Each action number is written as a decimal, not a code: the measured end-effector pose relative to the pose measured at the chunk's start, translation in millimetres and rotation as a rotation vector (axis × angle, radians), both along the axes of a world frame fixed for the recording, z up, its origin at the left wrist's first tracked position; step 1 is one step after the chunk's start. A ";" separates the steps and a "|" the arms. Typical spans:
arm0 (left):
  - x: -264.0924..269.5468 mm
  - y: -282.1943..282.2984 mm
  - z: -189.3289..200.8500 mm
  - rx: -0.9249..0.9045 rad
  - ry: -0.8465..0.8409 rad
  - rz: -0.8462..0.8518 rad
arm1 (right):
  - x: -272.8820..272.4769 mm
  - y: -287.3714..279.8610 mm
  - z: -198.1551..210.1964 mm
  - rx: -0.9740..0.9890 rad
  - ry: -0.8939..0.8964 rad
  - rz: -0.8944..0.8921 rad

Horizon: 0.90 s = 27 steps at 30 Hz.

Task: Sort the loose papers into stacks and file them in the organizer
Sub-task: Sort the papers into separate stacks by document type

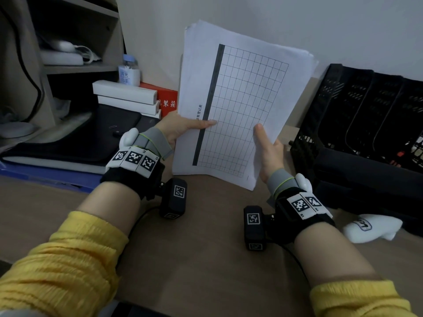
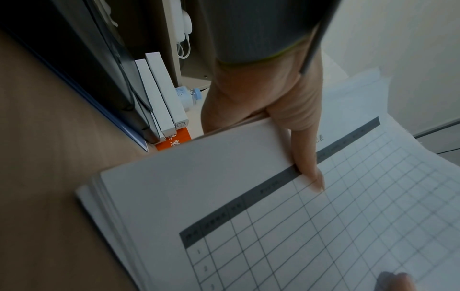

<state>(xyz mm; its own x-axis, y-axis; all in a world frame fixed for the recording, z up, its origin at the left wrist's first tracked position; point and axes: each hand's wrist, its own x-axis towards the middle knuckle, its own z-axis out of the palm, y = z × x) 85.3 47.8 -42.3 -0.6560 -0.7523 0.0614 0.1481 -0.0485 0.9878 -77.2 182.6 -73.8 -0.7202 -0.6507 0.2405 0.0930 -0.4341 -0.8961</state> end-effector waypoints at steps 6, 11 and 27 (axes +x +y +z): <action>-1.6 -2.6 -5.8 -0.017 -0.033 -0.002 | -4.1 0.9 -7.2 0.045 0.029 0.034; -1.6 -2.3 -9.4 -0.034 -0.064 -0.021 | -11.6 4.4 -23.5 0.210 0.050 0.097; -8.9 -1.3 -12.7 -0.060 0.012 0.041 | -0.8 1.9 -12.2 0.128 0.074 0.013</action>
